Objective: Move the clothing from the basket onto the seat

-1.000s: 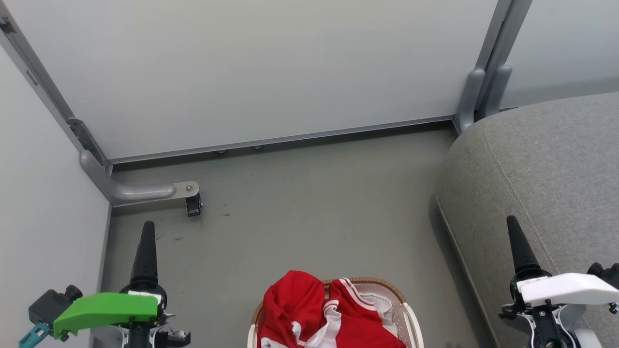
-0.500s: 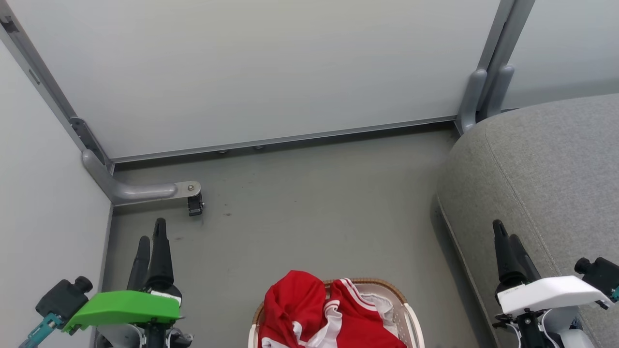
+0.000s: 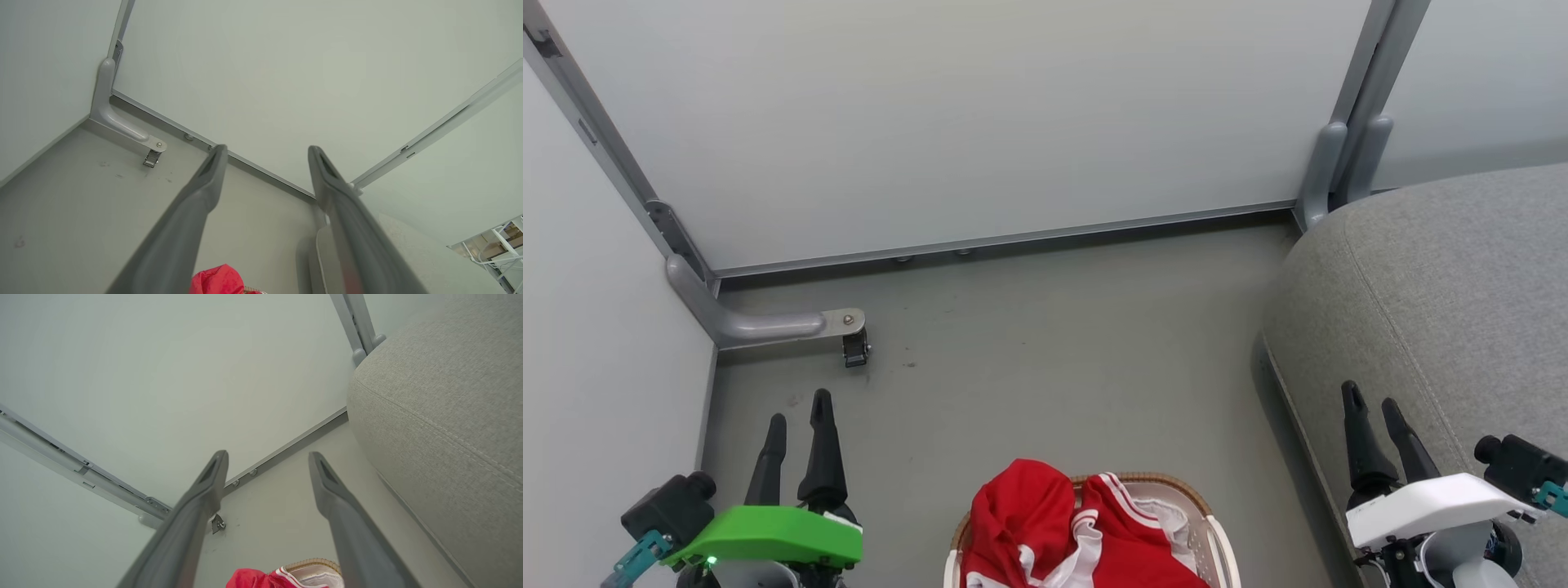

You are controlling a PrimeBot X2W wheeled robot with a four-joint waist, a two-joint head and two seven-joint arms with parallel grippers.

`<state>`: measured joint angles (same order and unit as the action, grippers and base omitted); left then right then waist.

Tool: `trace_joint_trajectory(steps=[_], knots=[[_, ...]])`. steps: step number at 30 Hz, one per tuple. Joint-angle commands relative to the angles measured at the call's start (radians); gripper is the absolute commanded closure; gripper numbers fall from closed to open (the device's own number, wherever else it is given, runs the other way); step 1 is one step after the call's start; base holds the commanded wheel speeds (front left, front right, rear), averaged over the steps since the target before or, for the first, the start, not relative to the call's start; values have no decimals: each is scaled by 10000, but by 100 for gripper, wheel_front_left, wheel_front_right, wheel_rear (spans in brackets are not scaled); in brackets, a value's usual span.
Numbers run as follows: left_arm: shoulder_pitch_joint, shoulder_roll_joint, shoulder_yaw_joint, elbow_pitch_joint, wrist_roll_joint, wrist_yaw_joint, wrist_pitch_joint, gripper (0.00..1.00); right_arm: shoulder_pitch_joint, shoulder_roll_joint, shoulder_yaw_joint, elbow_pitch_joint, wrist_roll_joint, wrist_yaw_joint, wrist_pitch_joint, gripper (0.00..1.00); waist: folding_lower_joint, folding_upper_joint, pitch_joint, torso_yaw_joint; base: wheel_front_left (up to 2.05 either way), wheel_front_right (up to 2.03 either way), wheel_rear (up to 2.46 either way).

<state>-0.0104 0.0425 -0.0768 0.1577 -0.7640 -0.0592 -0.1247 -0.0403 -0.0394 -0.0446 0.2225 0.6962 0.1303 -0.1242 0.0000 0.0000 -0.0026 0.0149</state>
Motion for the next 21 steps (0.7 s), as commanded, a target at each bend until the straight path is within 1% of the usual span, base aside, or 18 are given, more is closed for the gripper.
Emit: trace_joint_trajectory(steps=[1, 8, 21], knots=[[41, 70, -48, -69, 412, 92, -114, 0, 31, -75, 38, -63, -347, 4, -116, 0, 0, 0, -8, 6, 0, 0, 0], [156, 76, -125, 65, 1429, 203, -294, 0, 31, -83, 186, -77, -1409, 4, -311, 0, 0, 0, -30, 25, 0, 0, 0], [315, 87, -250, 266, 2607, 275, -609, 0, 80, -99, 279, -7, -2810, 4, -614, 0, 0, 0, -57, 56, 0, 0, 0]])
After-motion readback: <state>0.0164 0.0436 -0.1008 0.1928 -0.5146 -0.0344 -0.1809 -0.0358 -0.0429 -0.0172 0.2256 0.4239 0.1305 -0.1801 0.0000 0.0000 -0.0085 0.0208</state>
